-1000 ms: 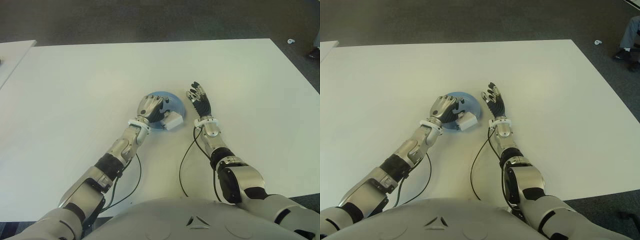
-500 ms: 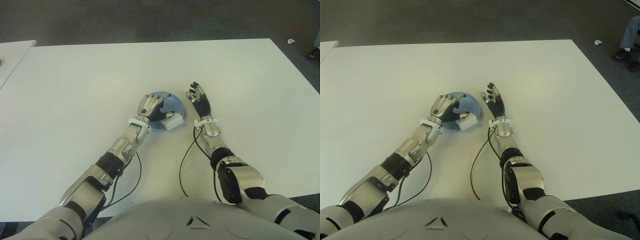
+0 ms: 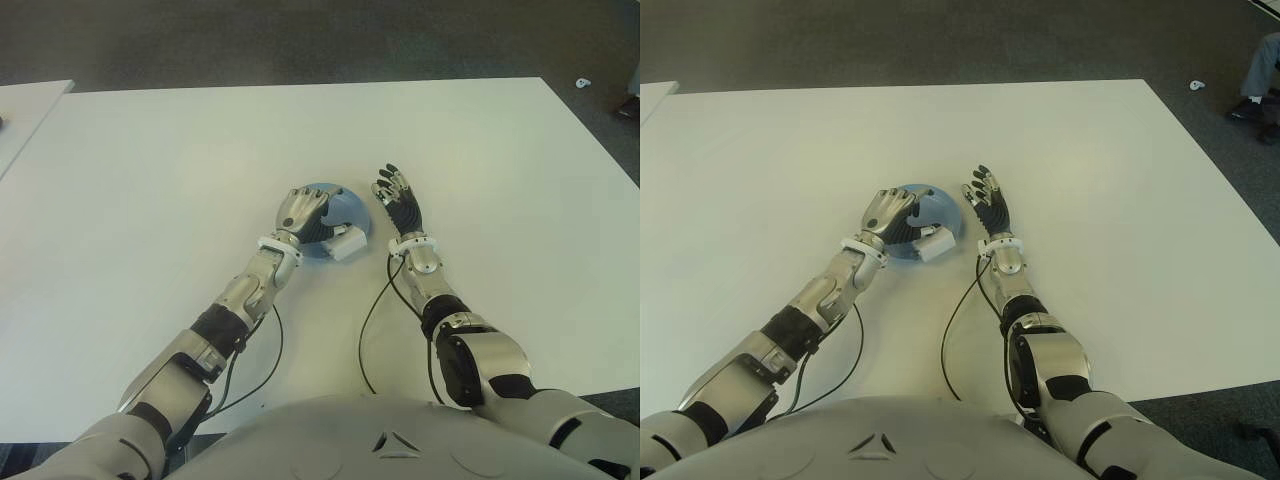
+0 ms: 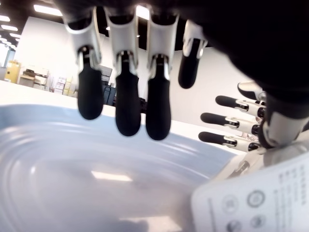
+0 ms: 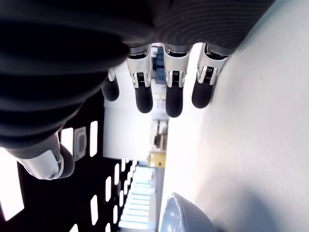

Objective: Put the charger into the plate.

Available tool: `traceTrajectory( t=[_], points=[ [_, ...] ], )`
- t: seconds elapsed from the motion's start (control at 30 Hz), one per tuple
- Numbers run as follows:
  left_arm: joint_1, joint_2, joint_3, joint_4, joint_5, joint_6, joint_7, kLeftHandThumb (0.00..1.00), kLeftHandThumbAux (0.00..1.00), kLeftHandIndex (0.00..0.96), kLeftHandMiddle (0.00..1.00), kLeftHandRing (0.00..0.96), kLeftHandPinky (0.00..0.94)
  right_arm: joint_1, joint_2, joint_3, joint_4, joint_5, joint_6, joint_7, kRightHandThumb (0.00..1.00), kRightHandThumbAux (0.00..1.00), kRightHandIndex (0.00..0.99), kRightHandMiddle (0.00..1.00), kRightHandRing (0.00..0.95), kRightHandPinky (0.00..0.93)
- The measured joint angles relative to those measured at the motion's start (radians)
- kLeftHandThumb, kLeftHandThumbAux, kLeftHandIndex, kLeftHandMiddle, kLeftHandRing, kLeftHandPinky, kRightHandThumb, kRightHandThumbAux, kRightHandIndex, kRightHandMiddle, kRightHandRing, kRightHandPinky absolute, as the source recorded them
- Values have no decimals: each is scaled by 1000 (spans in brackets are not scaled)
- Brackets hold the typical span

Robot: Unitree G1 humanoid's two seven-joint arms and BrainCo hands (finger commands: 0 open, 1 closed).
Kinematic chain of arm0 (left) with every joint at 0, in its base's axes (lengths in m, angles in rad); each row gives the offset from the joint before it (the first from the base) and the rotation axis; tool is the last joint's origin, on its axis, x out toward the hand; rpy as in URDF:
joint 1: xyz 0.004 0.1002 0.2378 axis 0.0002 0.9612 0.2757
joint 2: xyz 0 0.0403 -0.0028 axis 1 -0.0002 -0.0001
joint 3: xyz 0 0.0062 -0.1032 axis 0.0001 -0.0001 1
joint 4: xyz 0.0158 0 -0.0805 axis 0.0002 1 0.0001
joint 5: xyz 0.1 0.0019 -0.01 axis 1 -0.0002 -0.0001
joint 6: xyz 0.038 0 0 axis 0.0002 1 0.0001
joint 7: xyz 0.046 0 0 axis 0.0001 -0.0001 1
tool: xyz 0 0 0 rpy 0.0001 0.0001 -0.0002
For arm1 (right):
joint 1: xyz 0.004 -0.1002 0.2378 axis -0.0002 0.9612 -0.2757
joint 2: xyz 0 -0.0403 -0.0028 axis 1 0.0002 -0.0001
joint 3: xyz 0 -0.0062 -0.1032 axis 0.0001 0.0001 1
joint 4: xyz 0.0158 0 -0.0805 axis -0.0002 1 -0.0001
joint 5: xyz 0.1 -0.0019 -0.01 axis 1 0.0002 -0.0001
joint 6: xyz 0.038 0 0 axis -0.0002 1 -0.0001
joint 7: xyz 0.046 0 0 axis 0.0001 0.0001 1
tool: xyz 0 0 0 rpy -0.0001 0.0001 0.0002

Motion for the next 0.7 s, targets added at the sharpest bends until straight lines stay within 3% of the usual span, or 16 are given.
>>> traceTrajectory(
  t=[0.5,0.7],
  points=[
    [12,0,13,-33,-3,-27,2,472,532,257,491,488,485,0,-5,2,0,-2,0,0,0,508,52,180,171,159],
    [30,1,38,-55,-31,-80,20,426,512,180,251,255,240,0,-5,3,0,-2,0,0,0,512,58,193,183,163]
  ],
)
